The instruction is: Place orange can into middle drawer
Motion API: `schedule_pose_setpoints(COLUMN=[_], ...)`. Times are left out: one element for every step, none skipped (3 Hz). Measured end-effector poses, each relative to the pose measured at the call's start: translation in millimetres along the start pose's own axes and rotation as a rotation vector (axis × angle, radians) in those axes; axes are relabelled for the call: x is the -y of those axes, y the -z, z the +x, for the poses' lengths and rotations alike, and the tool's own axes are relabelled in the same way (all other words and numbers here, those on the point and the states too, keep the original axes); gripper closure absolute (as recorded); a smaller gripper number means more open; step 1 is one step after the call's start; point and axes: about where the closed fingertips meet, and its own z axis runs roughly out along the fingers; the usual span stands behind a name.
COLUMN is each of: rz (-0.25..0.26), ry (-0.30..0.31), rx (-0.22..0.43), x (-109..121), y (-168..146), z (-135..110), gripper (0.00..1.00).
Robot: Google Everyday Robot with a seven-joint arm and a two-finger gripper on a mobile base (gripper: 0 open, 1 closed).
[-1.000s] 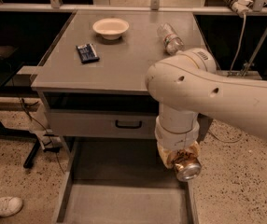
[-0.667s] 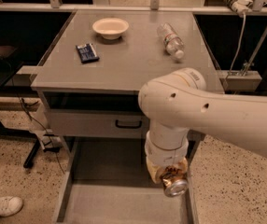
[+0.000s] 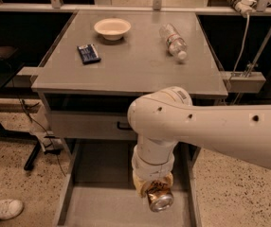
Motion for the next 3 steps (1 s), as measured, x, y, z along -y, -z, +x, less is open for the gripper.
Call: schedule_pose_setpoints(rz=[-0.049, -0.179, -0.307], ry=[-0.016, -0.057, -0.089], rx=[0.025, 0.062, 0.100], x=[-12.4, -36.8, -59.9], y=[-17.9, -58.9, -104.1], z=[-11.5, -40.9, -77.4], gripper=[1.00, 1.00, 1.00])
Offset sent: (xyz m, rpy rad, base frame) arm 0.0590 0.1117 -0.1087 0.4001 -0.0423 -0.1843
